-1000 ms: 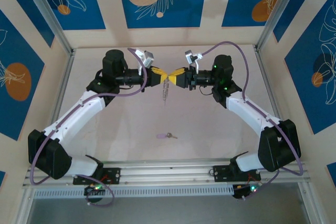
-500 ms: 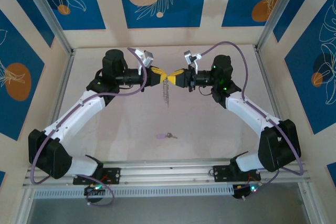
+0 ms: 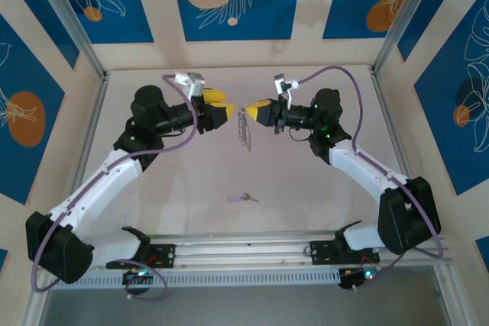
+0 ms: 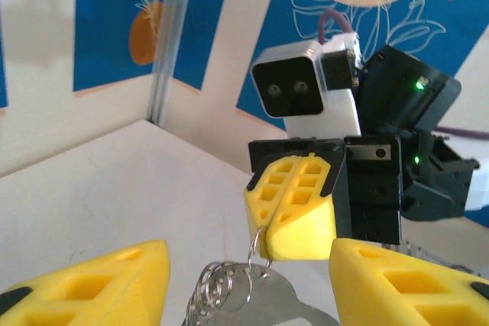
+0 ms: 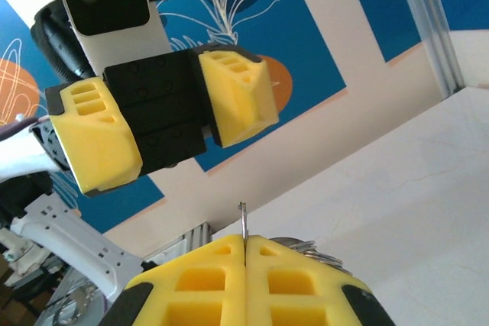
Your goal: Put the keys on the keyring
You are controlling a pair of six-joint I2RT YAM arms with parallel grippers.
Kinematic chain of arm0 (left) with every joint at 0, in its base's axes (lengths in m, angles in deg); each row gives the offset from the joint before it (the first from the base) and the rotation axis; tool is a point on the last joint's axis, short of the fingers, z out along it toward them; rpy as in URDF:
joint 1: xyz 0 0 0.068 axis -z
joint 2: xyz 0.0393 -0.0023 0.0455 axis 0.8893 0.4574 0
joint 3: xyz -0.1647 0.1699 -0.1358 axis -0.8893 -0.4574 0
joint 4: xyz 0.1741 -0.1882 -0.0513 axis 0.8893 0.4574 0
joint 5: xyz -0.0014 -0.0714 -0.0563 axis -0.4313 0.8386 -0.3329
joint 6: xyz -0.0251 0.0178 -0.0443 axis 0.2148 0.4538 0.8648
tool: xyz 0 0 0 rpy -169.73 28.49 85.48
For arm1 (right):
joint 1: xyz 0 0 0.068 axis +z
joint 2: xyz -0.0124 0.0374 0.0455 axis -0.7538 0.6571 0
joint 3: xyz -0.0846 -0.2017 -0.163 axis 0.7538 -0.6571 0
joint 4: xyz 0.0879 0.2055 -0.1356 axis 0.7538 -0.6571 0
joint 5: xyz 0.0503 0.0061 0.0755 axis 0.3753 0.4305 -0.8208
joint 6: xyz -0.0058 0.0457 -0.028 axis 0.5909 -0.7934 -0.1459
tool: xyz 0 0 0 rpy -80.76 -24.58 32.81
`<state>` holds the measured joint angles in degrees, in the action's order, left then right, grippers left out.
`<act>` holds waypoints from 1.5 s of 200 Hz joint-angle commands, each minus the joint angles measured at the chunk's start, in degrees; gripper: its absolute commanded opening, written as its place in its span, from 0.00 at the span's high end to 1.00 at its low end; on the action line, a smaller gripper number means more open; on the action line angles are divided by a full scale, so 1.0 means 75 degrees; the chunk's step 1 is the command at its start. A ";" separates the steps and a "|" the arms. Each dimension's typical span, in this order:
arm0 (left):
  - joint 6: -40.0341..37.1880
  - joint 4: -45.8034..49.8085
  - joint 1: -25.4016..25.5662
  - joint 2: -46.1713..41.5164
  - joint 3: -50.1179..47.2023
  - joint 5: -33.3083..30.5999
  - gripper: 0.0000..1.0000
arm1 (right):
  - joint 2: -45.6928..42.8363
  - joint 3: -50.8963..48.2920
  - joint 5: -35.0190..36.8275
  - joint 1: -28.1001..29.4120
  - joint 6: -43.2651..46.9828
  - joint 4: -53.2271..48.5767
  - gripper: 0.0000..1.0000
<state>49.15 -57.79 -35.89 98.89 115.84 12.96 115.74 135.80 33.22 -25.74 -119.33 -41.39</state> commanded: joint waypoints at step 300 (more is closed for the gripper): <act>0.2804 -0.3326 -0.0081 0.0856 -0.0625 0.0731 0.58 | 0.0484 -0.0569 0.2195 0.0700 -0.1523 0.3305 1.00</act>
<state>69.69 -79.89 -36.15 105.38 110.29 17.02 119.44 130.38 47.86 -20.89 -130.69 -19.29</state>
